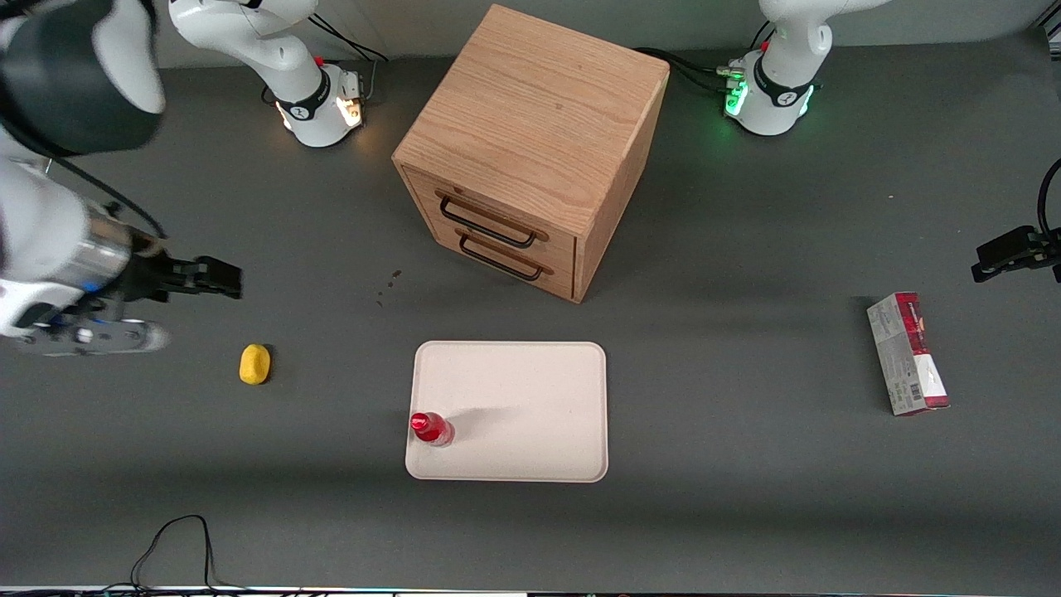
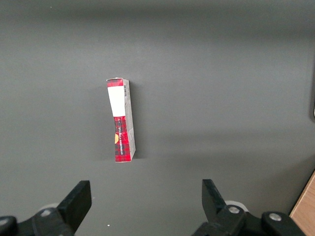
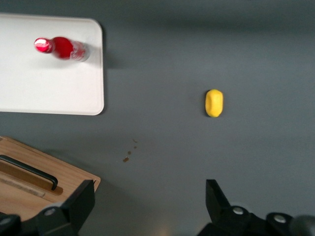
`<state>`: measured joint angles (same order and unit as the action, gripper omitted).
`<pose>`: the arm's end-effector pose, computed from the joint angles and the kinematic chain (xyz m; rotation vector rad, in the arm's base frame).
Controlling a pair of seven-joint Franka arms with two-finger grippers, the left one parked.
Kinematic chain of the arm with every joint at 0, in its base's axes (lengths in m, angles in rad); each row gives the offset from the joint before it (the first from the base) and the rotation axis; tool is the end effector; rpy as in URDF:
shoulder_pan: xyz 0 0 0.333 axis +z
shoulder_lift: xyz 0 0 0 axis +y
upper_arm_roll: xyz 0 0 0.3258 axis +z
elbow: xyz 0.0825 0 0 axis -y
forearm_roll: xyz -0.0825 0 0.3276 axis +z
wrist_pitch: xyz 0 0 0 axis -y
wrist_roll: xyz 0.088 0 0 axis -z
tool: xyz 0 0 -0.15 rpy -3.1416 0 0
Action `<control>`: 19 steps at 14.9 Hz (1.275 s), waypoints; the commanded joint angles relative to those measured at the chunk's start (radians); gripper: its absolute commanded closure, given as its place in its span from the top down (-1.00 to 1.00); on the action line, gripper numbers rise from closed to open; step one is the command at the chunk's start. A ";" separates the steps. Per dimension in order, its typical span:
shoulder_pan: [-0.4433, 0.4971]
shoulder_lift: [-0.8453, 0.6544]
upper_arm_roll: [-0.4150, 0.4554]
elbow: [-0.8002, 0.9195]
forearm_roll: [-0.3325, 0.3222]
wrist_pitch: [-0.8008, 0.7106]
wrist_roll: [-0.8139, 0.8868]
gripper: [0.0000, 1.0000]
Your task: Place coke bottle on tray
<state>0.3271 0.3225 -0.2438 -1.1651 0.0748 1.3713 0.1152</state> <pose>0.5635 0.0846 0.5700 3.1233 -0.0203 -0.1669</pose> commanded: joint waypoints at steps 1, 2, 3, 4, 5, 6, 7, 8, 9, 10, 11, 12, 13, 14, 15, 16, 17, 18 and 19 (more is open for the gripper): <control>-0.040 -0.180 0.012 -0.260 0.002 0.112 -0.041 1.00; -0.057 -0.192 0.012 -0.272 -0.003 0.121 -0.066 1.00; -0.084 -0.206 0.015 -0.286 -0.003 0.124 -0.072 1.00; -0.117 -0.227 0.029 -0.307 -0.003 0.126 -0.072 1.00; -0.147 -0.244 0.044 -0.327 -0.004 0.126 -0.075 1.00; -0.177 -0.255 0.064 -0.334 -0.007 0.126 -0.077 1.00; -0.215 -0.257 0.087 -0.334 -0.013 0.126 -0.091 1.00; -0.264 -0.255 0.134 -0.328 -0.029 0.124 -0.121 1.00; -0.284 -0.255 0.161 -0.321 -0.058 0.123 -0.137 1.00; -0.284 -0.255 0.161 -0.312 -0.072 0.117 -0.138 1.00; -0.284 -0.255 0.159 -0.311 -0.072 0.115 -0.138 1.00; -0.284 -0.255 0.159 -0.311 -0.073 0.115 -0.137 1.00; -0.286 -0.255 0.159 -0.309 -0.073 0.112 -0.132 1.00; -0.284 -0.255 0.158 -0.309 -0.073 0.112 -0.129 1.00; -0.284 -0.255 0.156 -0.311 -0.073 0.111 -0.126 1.00; -0.283 -0.254 0.149 -0.311 -0.073 0.111 -0.126 1.00; -0.277 -0.253 0.129 -0.312 -0.073 0.111 -0.126 1.00; -0.264 -0.252 0.121 -0.312 -0.073 0.111 -0.126 1.00; -0.252 -0.253 0.112 -0.312 -0.073 0.111 -0.124 1.00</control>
<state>0.0533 0.0901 -0.1123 -1.4539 0.0131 1.4726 -0.0017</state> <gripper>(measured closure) 0.000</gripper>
